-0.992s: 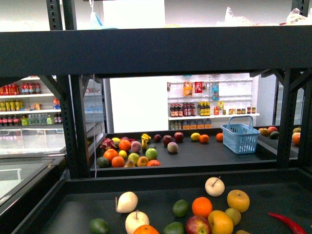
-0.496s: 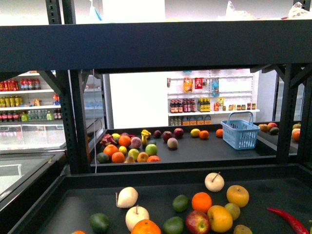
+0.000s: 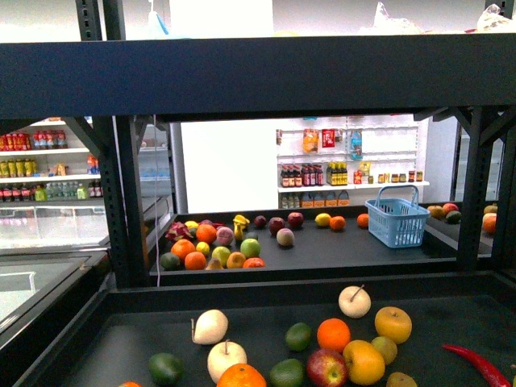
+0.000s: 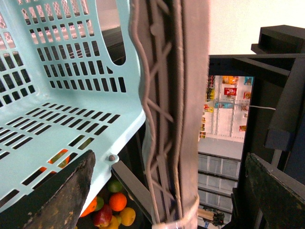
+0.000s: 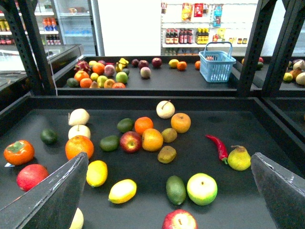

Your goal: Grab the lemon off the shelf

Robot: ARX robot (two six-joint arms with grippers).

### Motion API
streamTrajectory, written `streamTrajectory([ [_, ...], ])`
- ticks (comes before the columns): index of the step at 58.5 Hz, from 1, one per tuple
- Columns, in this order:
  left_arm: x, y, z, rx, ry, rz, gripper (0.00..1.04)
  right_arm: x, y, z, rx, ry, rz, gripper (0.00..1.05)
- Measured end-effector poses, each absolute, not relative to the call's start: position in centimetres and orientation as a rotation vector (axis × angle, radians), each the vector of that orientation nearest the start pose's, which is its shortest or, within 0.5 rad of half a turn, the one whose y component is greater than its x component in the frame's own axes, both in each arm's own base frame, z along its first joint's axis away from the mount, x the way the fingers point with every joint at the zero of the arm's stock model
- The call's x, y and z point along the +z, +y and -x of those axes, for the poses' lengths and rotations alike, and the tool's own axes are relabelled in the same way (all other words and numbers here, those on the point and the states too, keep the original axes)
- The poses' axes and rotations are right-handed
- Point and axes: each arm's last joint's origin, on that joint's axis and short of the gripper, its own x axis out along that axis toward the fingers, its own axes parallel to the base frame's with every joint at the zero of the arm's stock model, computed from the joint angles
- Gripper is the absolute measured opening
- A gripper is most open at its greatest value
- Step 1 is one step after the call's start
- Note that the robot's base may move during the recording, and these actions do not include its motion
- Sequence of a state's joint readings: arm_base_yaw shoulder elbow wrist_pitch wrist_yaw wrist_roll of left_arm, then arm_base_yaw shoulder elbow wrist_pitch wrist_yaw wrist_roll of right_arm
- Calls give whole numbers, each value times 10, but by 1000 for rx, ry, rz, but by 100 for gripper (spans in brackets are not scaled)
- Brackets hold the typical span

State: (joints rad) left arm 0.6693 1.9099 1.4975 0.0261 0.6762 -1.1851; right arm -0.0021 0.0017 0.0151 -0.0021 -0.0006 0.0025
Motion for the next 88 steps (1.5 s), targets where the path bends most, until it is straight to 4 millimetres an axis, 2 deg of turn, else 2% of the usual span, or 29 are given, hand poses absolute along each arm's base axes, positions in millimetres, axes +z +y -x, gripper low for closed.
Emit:
streamTrajectory([
  [16,286,264,-371,152,255,1388,95,168,0,-97,-2,-12,-2,102],
  [27,284,264,-370,169,276,1367,60,168,0,-97,-2,-11,-2,102],
  [36,280,264,-370,183,283,1365,36,168,0,-97,-2,-12,-2,102],
  [39,279,263,-369,191,291,1372,24,168,0,-97,-1,-12,-2,102],
  [42,277,263,-369,193,300,1389,19,168,0,-97,-1,-11,-2,102],
  [49,284,252,-365,172,318,1310,18,168,0,-97,-2,-11,-2,102],
  [54,292,235,-361,138,334,1263,17,168,0,-97,-2,-12,-2,102],
  [62,309,193,-351,30,375,1155,16,168,0,-97,-2,-12,-2,102],
  [74,334,107,-337,-236,444,968,16,168,0,-97,-2,-12,-2,102],
  [82,333,58,-333,-389,503,891,16,168,0,-97,-2,-12,-2,102],
  [88,321,25,-332,-477,563,852,16,168,0,-97,-2,-11,-2,102],
])
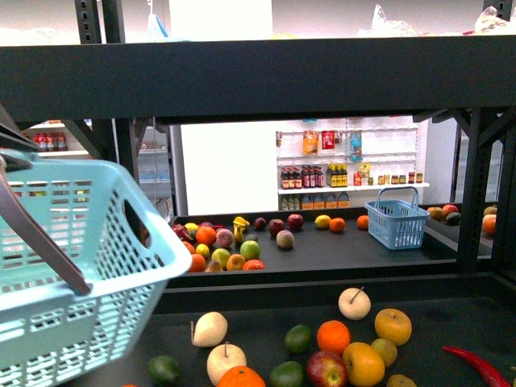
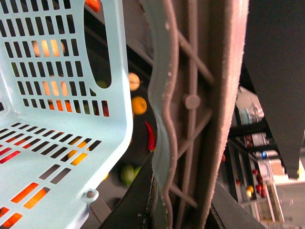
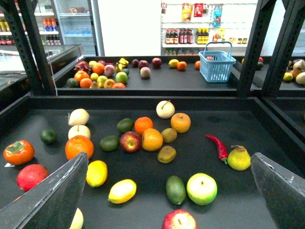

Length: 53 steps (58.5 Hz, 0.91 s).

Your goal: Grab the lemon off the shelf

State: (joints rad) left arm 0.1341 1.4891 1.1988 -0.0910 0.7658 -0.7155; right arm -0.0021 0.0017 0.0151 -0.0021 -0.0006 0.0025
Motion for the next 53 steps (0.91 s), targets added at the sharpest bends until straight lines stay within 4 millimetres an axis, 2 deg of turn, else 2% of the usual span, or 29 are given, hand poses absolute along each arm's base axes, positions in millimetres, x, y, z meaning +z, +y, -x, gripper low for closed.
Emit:
streamTrajectory([
  [7,305,-11,-332,-561,619,819,16,168,0,-97,-2,-12,-2,102],
  [21,297,-69,-331,-741,646,719,16,168,0,-97,-2,-11,-2,102],
  [29,285,-103,-331,-837,702,681,16,168,0,-97,-2,-11,-2,102],
  [41,279,-120,-329,-849,723,653,16,168,0,-97,-6,-10,-2,102],
  [46,277,-121,-329,-839,722,633,15,165,-2,-100,-169,182,40,102],
  [53,277,-121,-329,-833,720,630,15,168,-10,-116,-223,313,9,102],
])
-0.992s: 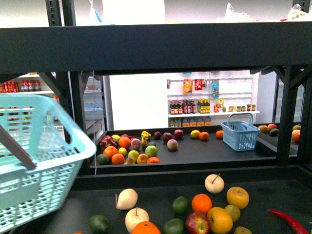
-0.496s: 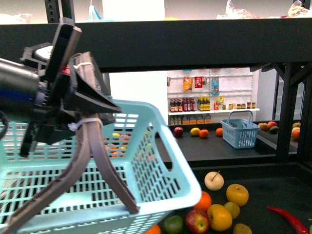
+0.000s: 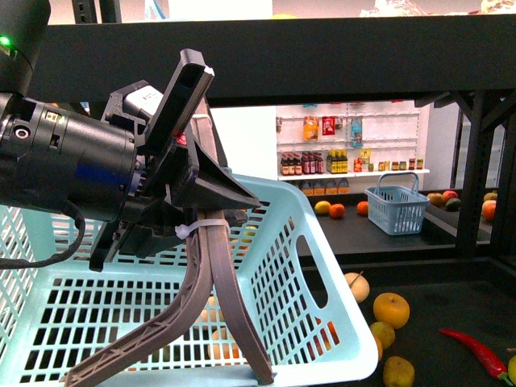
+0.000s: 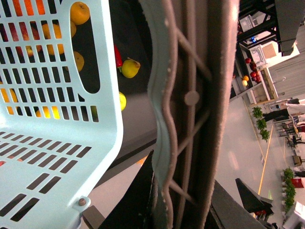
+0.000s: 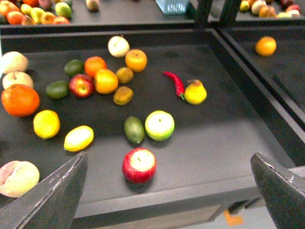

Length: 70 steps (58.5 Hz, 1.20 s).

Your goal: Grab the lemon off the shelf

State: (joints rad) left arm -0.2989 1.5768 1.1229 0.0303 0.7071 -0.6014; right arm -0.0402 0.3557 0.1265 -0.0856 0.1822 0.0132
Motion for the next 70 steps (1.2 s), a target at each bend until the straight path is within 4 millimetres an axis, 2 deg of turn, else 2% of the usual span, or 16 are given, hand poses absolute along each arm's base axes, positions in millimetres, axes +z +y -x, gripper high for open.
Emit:
streamTrajectory([
  [4,277,-121,-329,-835,719,628,15,176,-17,-131,-223,343,-38,102],
  [8,277,-121,-329,-837,719,628,15,185,-24,-156,-217,384,-97,102],
  [14,277,-121,-329,-840,720,628,15,183,-31,-197,-188,504,-173,102],
  [19,277,-121,-329,-838,720,628,15,167,-36,-235,-198,642,-246,102],
  [23,277,-122,-329,-842,721,628,15,141,-39,-268,-211,795,-325,102],
  [30,276,-122,-329,-835,720,625,15,105,-37,-308,-279,926,-378,102],
  [33,276,-122,-329,-837,720,625,15,89,-34,-329,-301,972,-410,102],
  [38,276,-122,-329,-839,720,625,15,63,-15,-362,-304,1033,-456,102],
  [51,276,-122,-329,-838,720,625,15,31,21,-408,-327,1044,-535,102],
  [57,276,-122,-329,-838,720,625,15,16,36,-422,-341,1046,-572,102],
  [70,276,-122,-329,-839,720,625,15,-4,65,-453,-358,997,-620,102],
])
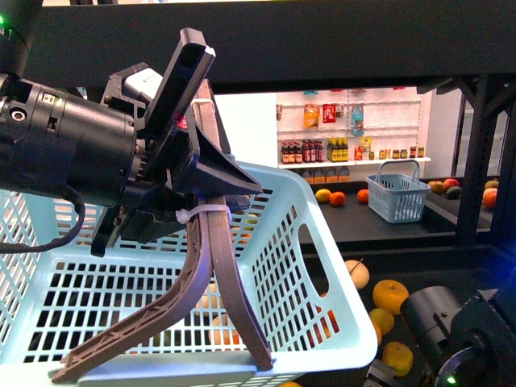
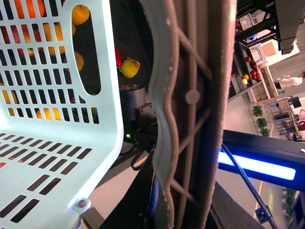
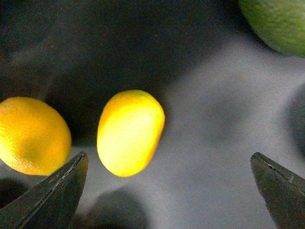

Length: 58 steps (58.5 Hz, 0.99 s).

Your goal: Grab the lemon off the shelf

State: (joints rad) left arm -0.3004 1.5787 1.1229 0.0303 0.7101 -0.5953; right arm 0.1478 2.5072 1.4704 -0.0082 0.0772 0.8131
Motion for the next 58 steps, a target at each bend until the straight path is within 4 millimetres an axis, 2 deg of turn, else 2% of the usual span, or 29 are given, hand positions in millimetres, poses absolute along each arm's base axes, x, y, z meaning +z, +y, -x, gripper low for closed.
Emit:
streamTrajectory([
  [16,276,-122,-329,-838,720,625,15,-21,83,-470,-363,985,-606,102],
  [58,276,-122,-329,-839,720,625,15,-61,100,-483,-383,1012,-577,102],
])
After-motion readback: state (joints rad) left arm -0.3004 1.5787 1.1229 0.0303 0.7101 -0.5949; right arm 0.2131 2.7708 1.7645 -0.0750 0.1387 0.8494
